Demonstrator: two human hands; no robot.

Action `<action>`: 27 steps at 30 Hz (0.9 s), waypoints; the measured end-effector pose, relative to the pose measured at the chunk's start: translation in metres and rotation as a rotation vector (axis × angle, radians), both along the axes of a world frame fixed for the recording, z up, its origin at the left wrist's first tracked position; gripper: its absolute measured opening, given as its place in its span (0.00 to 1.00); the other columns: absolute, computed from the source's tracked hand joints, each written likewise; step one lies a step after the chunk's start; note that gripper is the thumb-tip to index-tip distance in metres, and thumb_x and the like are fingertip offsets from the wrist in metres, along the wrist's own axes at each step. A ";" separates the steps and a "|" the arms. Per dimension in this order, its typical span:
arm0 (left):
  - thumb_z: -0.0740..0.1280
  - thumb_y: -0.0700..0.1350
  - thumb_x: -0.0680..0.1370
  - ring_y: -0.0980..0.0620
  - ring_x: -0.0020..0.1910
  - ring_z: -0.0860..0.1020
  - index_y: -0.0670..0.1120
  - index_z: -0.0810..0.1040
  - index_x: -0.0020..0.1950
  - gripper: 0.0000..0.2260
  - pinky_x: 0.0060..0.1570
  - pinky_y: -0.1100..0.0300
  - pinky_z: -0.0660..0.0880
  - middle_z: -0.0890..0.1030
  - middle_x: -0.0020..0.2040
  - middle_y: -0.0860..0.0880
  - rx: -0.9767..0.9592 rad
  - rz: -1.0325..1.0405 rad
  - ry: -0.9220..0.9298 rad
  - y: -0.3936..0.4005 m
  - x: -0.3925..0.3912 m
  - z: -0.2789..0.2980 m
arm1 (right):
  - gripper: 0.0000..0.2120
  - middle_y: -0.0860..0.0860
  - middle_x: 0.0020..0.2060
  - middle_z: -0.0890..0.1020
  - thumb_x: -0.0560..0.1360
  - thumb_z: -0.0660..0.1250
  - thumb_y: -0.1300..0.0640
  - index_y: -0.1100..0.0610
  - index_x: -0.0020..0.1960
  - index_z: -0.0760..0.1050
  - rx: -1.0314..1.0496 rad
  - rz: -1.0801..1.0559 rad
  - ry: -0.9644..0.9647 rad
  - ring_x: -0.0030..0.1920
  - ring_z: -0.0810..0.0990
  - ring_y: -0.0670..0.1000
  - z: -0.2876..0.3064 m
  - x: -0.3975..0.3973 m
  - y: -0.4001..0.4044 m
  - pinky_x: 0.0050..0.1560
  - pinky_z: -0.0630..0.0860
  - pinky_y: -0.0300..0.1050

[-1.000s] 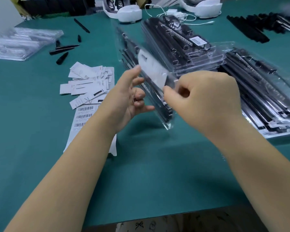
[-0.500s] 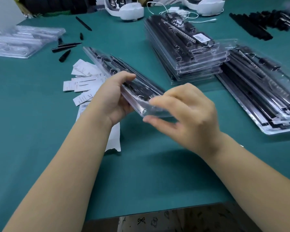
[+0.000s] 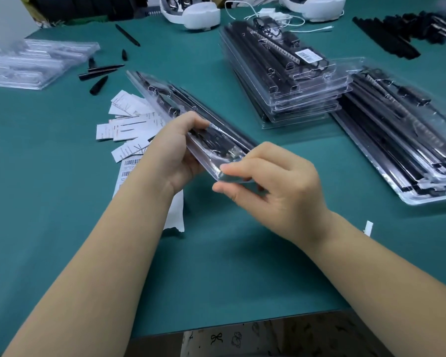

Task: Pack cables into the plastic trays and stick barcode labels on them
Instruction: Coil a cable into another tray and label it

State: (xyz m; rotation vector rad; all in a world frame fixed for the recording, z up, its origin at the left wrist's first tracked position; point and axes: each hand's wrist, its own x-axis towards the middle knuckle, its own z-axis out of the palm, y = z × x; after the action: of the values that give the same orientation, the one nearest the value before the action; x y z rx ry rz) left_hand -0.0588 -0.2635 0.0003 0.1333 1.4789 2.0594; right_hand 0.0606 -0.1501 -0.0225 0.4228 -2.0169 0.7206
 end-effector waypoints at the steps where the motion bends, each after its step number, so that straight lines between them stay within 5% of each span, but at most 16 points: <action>1: 0.59 0.39 0.75 0.43 0.42 0.78 0.40 0.72 0.47 0.04 0.47 0.50 0.77 0.77 0.43 0.41 0.026 0.012 0.007 0.000 0.000 0.000 | 0.08 0.51 0.31 0.76 0.72 0.71 0.58 0.64 0.42 0.82 -0.090 0.044 -0.055 0.30 0.71 0.47 0.002 0.002 0.000 0.35 0.69 0.34; 5: 0.59 0.38 0.76 0.47 0.36 0.80 0.42 0.76 0.41 0.08 0.43 0.51 0.81 0.80 0.37 0.45 0.119 0.069 0.062 -0.002 -0.004 -0.001 | 0.20 0.54 0.23 0.72 0.75 0.63 0.54 0.66 0.30 0.75 -0.230 0.130 -0.266 0.26 0.68 0.47 0.002 0.011 0.009 0.29 0.65 0.37; 9: 0.57 0.36 0.77 0.48 0.36 0.80 0.41 0.77 0.43 0.10 0.43 0.52 0.79 0.81 0.36 0.47 0.243 0.084 0.142 -0.006 -0.008 -0.001 | 0.21 0.51 0.26 0.79 0.74 0.66 0.43 0.59 0.33 0.79 -0.712 0.207 -1.009 0.23 0.72 0.45 0.007 0.003 0.009 0.24 0.69 0.36; 11: 0.57 0.36 0.77 0.49 0.36 0.80 0.42 0.78 0.41 0.11 0.46 0.52 0.79 0.81 0.35 0.48 0.263 0.143 0.173 -0.002 -0.009 -0.001 | 0.17 0.51 0.31 0.82 0.73 0.67 0.44 0.59 0.39 0.80 -0.939 0.247 -1.164 0.25 0.75 0.46 0.007 -0.003 0.013 0.23 0.72 0.38; 14: 0.58 0.36 0.78 0.51 0.36 0.80 0.45 0.82 0.33 0.18 0.50 0.52 0.76 0.81 0.34 0.49 0.279 0.189 0.190 0.004 -0.005 -0.002 | 0.18 0.52 0.32 0.81 0.68 0.70 0.44 0.60 0.45 0.80 -1.154 0.330 -1.200 0.27 0.77 0.46 0.007 -0.007 0.019 0.26 0.75 0.38; 23: 0.60 0.38 0.78 0.50 0.38 0.82 0.44 0.82 0.37 0.14 0.44 0.56 0.78 0.83 0.37 0.47 0.170 0.159 0.201 0.018 0.007 -0.012 | 0.10 0.46 0.31 0.80 0.54 0.74 0.49 0.54 0.31 0.82 -1.496 0.481 -1.119 0.30 0.77 0.45 0.003 -0.010 0.031 0.32 0.77 0.39; 27: 0.60 0.38 0.78 0.49 0.39 0.82 0.44 0.83 0.36 0.15 0.42 0.56 0.80 0.84 0.39 0.45 0.141 0.139 0.210 0.019 0.010 -0.014 | 0.04 0.47 0.29 0.81 0.56 0.72 0.54 0.54 0.25 0.80 -1.566 0.399 -1.056 0.27 0.75 0.44 0.002 -0.012 0.032 0.30 0.75 0.36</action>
State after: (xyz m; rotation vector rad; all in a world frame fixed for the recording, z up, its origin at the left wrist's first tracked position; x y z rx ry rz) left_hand -0.0484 -0.2441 -0.0140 0.3205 1.5007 2.3216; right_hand 0.0490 -0.1181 -0.0201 -0.6525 -1.4501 2.8053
